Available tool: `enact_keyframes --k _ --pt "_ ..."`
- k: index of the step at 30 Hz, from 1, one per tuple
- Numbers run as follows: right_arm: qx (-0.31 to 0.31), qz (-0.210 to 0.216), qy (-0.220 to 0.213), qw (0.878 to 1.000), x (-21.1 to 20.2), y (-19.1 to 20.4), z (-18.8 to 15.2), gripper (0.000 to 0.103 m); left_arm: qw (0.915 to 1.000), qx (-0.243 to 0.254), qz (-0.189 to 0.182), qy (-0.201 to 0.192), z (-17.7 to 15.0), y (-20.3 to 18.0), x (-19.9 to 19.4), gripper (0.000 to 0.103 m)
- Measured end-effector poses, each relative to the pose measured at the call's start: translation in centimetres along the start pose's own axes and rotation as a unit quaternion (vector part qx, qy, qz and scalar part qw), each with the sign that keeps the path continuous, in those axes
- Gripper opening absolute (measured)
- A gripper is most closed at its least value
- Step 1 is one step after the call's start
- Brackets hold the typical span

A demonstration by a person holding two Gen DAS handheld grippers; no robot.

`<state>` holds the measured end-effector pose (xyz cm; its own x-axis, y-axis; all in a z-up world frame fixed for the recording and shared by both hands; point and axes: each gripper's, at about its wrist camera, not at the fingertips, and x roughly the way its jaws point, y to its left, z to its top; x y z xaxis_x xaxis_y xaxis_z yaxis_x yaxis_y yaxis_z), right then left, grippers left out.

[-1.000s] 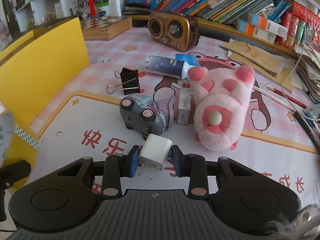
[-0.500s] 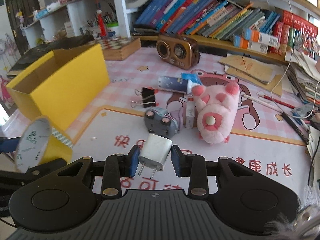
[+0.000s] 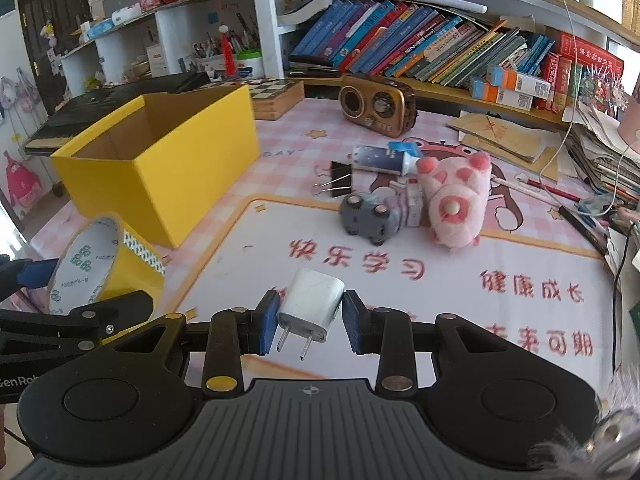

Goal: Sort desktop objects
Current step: 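Carry the tape roll with the left tool while the right tool carries the charger toward the yellow box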

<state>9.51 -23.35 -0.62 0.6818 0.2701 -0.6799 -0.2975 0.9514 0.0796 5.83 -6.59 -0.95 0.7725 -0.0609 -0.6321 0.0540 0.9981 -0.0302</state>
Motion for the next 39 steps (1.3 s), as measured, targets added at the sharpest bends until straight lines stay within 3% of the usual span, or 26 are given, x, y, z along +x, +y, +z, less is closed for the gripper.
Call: enact_keyframes --k 19,39 --pt "0.019 -0.001 -0.001 1.0 -3.4 8.4 -4.5 0.032 0.9994 0.026 -0.019 -0.01 -3.9 5.1 -5.6 0.083" --pt "-0.03 0.034 -0.007 0.999 -3.4 14.0 -4.2 0.032 0.9994 0.007 0.003 -0.034 -5.1 9.2 -8.1 0.083"
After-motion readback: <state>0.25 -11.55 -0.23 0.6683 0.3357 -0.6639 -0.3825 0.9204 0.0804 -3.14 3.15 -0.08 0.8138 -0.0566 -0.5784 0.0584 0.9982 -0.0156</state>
